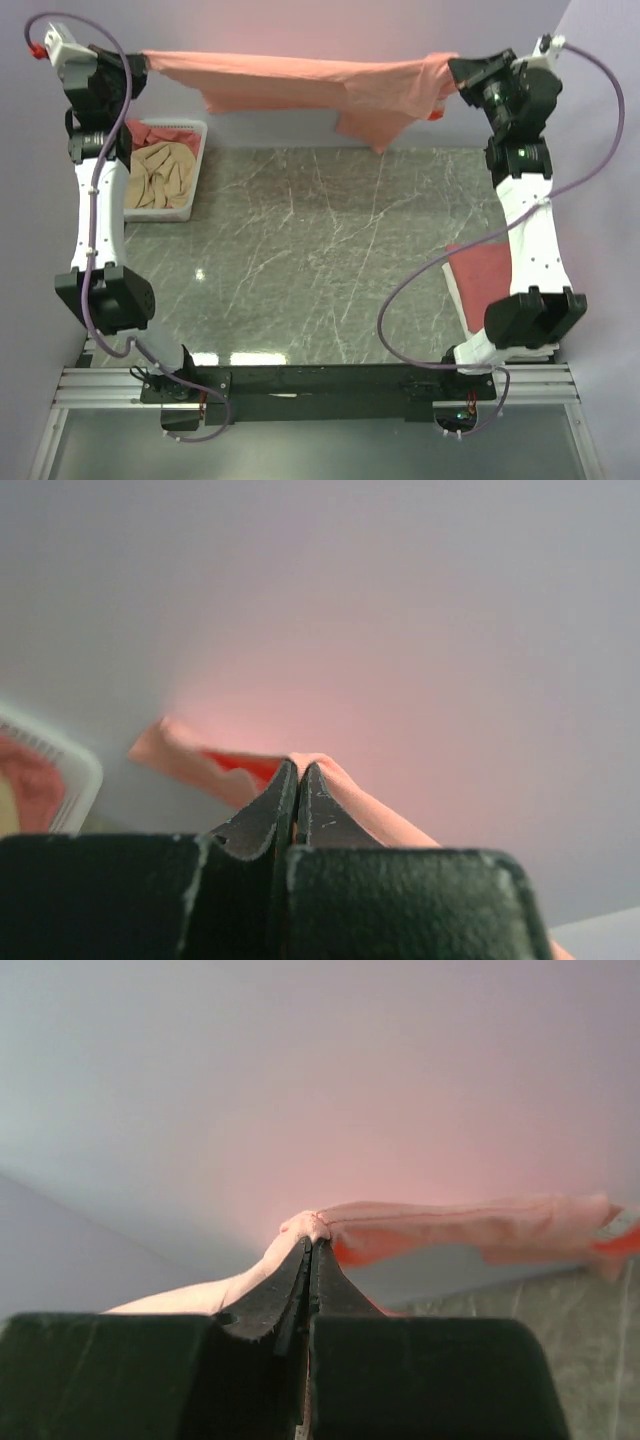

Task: Fold and stack the t-shirts
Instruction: Flatten the tshirt out

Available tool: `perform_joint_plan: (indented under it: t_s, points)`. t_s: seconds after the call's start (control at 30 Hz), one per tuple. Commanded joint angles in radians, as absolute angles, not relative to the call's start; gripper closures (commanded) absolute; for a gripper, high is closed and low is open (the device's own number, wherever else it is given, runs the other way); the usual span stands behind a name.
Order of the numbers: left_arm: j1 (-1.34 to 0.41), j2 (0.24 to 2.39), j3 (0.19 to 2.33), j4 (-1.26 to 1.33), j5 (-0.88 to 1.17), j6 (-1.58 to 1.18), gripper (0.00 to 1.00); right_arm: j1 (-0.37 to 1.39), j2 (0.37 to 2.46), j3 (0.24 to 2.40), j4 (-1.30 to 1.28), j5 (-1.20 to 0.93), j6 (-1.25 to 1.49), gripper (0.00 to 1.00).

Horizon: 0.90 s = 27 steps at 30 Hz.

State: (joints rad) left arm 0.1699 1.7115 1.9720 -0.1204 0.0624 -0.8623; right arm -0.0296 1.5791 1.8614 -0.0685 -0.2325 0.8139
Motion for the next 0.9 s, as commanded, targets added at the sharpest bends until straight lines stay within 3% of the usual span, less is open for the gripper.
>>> perform_joint_plan:
  t_s: [0.0, 0.27, 0.4, 0.43, 0.53, 0.57, 0.63, 0.7, 0.87]
  points:
    - [0.19, 1.615, 1.783, -0.043, 0.107, -0.873, 0.99, -0.057, 1.453, 1.614, -0.002, -0.233, 0.854, 1.0]
    - [0.192, 1.456, 1.118, 0.021, 0.129, -0.948, 0.99, -0.081, 1.299, 0.966, -0.012, -0.298, 0.875, 0.99]
    - [0.192, 1.436, 0.879, 0.041, 0.147, -1.012, 0.98, -0.1, 1.319, 0.807, -0.031, -0.317, 0.819, 0.8]
    - [0.19, 1.437, 0.812, 0.043, 0.155, -1.019, 0.95, -0.101, 1.321, 0.777, -0.034, -0.324, 0.81, 0.76]
    - [0.192, 1.405, 0.711, 0.048, 0.161, -1.028, 0.87, -0.1, 1.293, 0.668, -0.035, -0.312, 0.766, 0.49]
    - [0.19, 1.388, 0.689, 0.041, 0.155, -1.028, 0.8, -0.1, 1.263, 0.616, -0.038, -0.307, 0.743, 0.47]
    - [0.19, 1.318, 0.631, 0.041, 0.137, -1.016, 0.76, -0.1, 1.218, 0.565, -0.057, -0.278, 0.721, 0.39]
    - [0.189, 1.243, 0.6, 0.014, 0.121, -1.005, 0.71, -0.1, 1.143, 0.499, -0.072, -0.246, 0.697, 0.36]
    - [0.19, 1.103, 0.519, -0.061, 0.08, -0.988, 0.72, -0.091, 0.936, 0.419, -0.185, -0.183, 0.686, 0.36]
